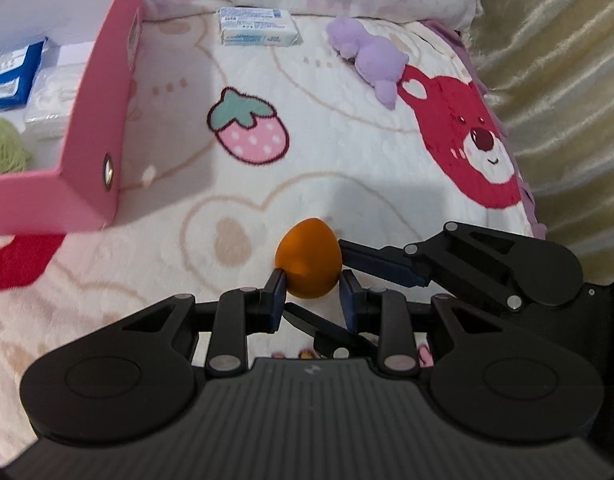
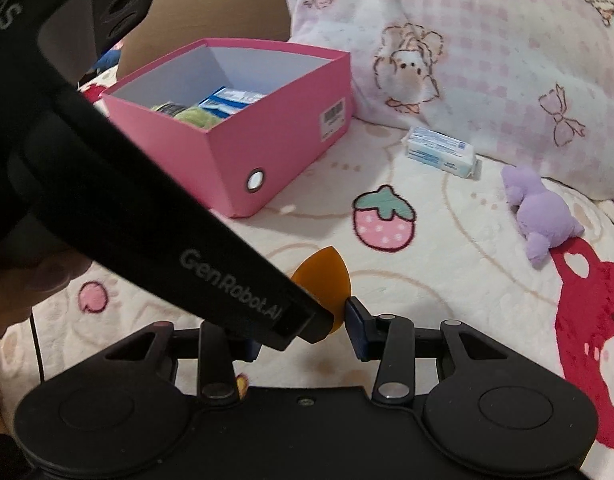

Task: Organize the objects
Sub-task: 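Lift the orange sponge with the right tool off the blanket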

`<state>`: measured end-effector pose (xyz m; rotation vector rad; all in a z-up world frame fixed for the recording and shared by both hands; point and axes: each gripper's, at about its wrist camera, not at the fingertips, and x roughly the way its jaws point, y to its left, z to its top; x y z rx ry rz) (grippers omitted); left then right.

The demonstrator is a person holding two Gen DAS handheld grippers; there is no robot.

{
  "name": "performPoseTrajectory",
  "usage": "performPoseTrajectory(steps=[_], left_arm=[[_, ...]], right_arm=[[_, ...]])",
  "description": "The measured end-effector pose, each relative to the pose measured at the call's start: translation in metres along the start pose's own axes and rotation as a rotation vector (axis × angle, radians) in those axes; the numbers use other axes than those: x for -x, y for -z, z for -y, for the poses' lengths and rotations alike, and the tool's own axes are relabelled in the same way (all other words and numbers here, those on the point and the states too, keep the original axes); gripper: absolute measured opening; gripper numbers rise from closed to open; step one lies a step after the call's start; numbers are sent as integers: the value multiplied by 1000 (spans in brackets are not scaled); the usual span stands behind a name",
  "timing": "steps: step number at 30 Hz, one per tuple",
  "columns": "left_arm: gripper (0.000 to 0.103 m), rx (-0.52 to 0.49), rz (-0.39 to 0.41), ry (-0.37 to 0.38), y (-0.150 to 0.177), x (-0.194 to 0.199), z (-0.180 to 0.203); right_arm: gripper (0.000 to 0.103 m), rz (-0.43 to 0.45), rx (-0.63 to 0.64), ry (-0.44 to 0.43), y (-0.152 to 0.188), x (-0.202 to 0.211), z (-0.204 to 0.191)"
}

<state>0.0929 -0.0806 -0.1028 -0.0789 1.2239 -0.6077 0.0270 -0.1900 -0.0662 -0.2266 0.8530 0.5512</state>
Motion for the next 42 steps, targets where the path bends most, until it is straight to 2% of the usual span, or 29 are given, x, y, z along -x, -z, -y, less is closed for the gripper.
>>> performPoseTrajectory(steps=[4,8,15,20,27,36,42], left_arm=[[27,-3,9,15,8,19,-3],[27,47,24,57,14,40,-15],[27,43,41,47,35,63,-21],[27,59,78,43,45,73,-26],[27,74,122,50,53,90,-35],[27,88,203,75,51,124,-46],[27,78,261,53,50,141,-51]], right_arm=[[46,10,0,-4,-3,12,-13],[46,23,25,-3,-10,23,-28],[46,6,87,-30,-17,32,-55],[46,8,172,20,-20,37,-78],[46,19,206,36,-29,44,-93],[46,94,227,53,-48,60,-105],[46,130,236,47,-62,61,-112]])
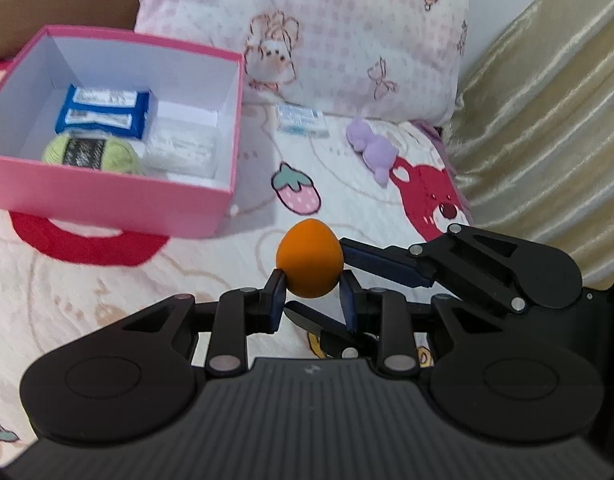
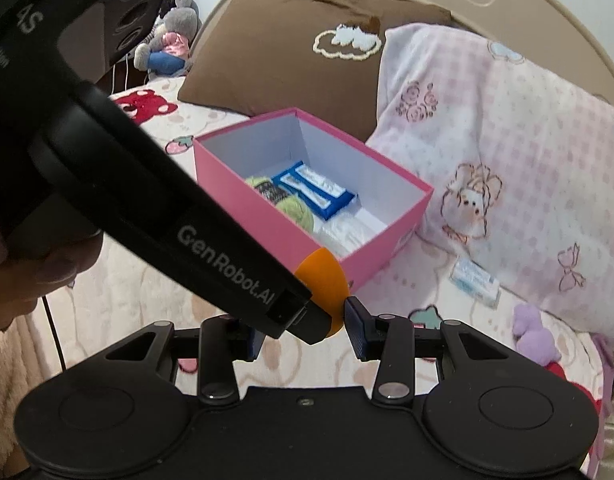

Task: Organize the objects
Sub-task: 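Lift the orange sponge with the right tool off the blanket, then carry the sponge over the pink box and lower it inside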

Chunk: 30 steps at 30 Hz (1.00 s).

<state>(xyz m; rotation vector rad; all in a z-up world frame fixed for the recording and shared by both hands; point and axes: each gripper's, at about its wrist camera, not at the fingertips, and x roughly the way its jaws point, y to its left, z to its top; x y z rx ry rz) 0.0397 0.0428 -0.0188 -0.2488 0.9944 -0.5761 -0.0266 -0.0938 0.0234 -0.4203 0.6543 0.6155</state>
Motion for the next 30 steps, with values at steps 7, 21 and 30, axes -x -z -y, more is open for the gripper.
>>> performPoseTrajectory(steps=[7,21,30], left_arm=[[27,-26,11,5,-12,4,-14],[28,-4,45,-16,-44,-3,-41],[27,47,72,-25,-73,-8,-60]], right_arm=[[46,10,-35,0,-13,-10,1],[46,42,-37,-17,-39,-40,11],[46,59,-79,-118,-60,-65,42]])
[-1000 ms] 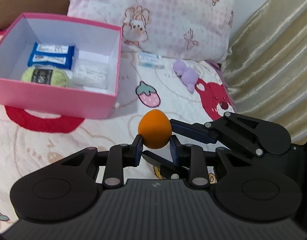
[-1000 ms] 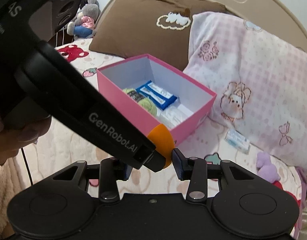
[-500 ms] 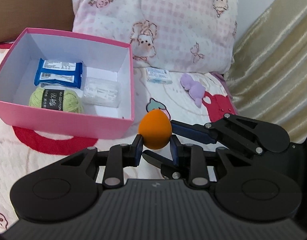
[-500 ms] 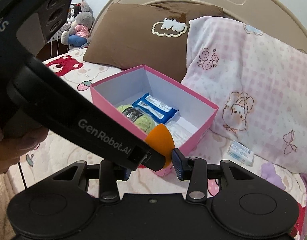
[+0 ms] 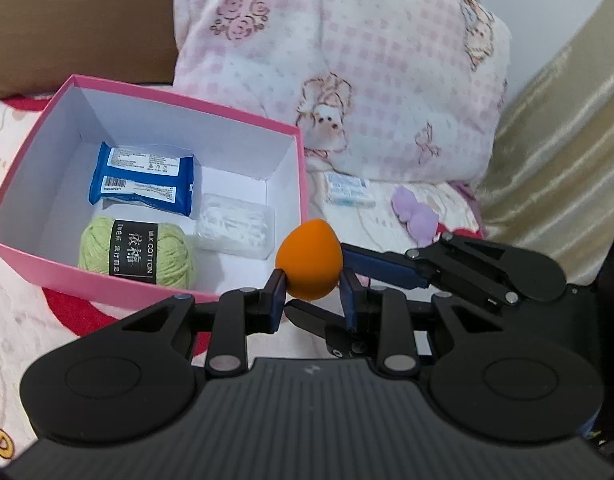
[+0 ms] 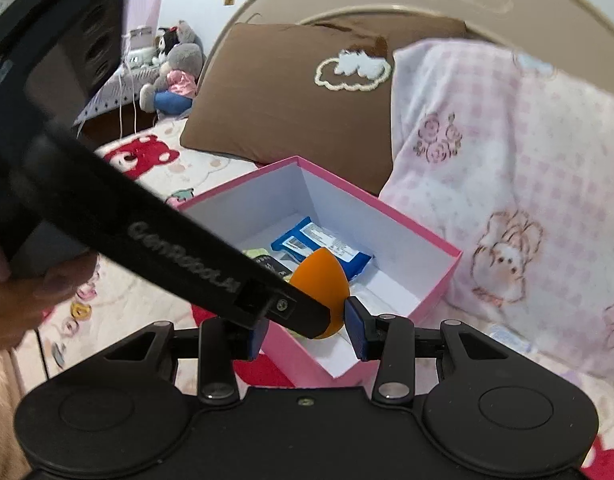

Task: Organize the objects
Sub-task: 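Carry the sponge over the pink box and lower it inside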

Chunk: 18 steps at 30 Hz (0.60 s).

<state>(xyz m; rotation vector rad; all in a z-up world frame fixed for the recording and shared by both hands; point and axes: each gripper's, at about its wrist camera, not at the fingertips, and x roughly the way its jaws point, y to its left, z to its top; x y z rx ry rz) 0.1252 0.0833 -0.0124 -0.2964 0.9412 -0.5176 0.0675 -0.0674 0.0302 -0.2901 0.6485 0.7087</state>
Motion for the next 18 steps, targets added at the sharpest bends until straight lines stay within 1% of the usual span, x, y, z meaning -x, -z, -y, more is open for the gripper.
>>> performPoseTrajectory(steps=[3,5,9,11,15,18], left_arm=[[27,13,-1,1,-12,-4,-5],[27,18,1,-13,-21,-8,-8],[27,50,2,-41,-40,-19,-17],[27,67,8,-52,-49,-21,-23],[27,108,19,-54,-63,-25,-35],[27,138,7,-59,-75,-39,-44]], right_arm=[[46,5,34,30,-8,-7,-3],[46,5,29,26,-13,-13,3],[46,-26,-29,-20,-31,-36,24],[46,-42,-60,-28,-41,-45,28],[46,-54,-80,-73,-52,-61,41],[45,-86,-72,-95,-58,-79,54]])
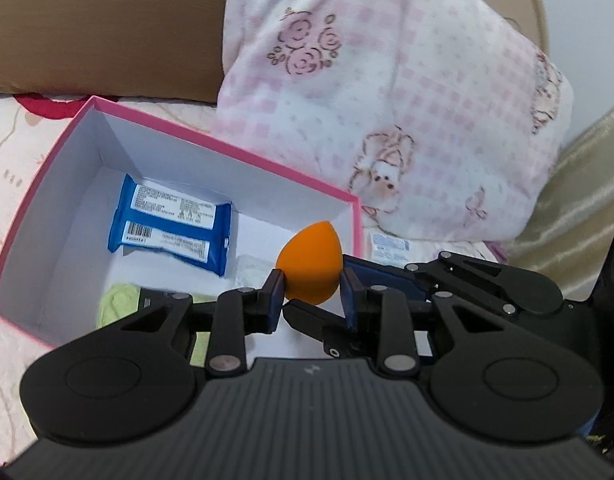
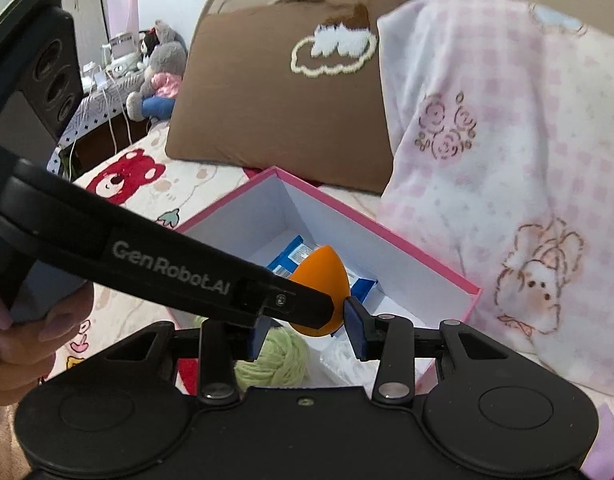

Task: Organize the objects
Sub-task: 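Carry the sponge over the pink box and lower it inside, then open the right tool to release the sponge in the box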

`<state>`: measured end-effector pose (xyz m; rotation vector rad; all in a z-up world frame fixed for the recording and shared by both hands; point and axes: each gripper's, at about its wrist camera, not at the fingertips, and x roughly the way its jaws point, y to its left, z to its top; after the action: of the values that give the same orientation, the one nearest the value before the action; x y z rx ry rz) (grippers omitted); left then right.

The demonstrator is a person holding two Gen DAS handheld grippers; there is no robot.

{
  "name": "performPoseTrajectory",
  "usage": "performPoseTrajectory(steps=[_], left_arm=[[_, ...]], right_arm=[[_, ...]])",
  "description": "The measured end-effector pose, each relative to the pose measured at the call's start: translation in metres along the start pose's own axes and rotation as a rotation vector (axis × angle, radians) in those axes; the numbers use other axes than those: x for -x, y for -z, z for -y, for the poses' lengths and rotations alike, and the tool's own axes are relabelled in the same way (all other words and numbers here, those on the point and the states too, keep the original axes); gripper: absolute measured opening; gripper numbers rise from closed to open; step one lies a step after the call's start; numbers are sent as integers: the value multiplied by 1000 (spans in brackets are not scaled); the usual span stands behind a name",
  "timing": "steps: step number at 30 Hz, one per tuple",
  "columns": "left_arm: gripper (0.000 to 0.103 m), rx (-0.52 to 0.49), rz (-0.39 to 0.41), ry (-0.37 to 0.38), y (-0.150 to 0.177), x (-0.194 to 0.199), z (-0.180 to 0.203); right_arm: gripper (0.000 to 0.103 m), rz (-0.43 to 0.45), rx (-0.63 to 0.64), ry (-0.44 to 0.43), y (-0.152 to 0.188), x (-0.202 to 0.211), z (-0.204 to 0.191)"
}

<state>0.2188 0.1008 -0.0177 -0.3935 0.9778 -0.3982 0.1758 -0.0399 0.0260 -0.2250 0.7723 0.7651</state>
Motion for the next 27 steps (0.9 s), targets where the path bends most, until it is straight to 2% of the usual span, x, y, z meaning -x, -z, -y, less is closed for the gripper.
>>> performPoseTrajectory(steps=[7,14,17,18,21,24,27], left_arm=[[28,108,-58,-42,-22,-51,-13],[29,175,-79,-39,-30,-78,-28],[28,202,-59,-3,-30,-91,-32],[28,206,-54,5,-30,-95,-32],[27,225,-64,-4,-29,-104,-35],[27,253,-67,23,-30,-107,-42],[28,258,-69,38,-32,-106,-43]], right_arm=[[45,-159,-31,14,-19,-45,25],[44,-232,70,69,-27,-71,26],[43,-231,163,159,-24,-78,20],[38,-233,184,171,-23,-81,19],[38,-245,204,160,-21,-88,23],[38,-240,233,156,-23,-90,24],[38,-224,205,129,-22,-86,31]])
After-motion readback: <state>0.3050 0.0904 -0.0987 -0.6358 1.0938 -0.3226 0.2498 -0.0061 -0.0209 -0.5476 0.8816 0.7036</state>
